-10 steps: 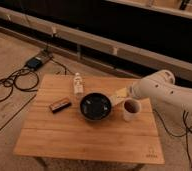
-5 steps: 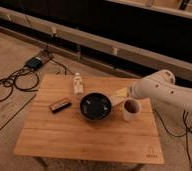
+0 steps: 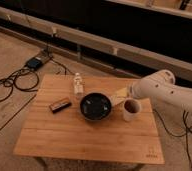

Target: Place the pepper in the ceramic cup

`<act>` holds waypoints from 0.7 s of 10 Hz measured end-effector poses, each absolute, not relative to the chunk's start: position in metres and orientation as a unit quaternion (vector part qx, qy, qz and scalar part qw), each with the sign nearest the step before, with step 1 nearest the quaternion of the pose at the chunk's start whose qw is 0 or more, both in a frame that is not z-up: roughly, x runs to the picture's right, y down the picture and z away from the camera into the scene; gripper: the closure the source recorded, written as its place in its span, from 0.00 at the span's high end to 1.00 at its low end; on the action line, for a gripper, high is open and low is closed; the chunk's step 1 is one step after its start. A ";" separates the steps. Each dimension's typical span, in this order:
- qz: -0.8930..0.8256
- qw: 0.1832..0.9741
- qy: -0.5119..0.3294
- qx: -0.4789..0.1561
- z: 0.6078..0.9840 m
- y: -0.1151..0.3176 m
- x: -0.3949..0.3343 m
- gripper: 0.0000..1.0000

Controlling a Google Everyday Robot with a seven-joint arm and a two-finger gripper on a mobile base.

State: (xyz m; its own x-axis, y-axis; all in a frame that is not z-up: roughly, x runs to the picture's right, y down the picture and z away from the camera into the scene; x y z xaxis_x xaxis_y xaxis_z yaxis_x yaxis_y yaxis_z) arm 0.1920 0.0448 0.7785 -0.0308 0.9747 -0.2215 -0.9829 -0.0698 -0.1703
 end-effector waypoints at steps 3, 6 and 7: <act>0.718 0.682 0.015 -0.141 0.779 0.045 0.192 0.80; 0.718 0.682 0.015 -0.141 0.779 0.045 0.192 0.80; 0.718 0.682 0.015 -0.142 0.780 0.046 0.192 0.80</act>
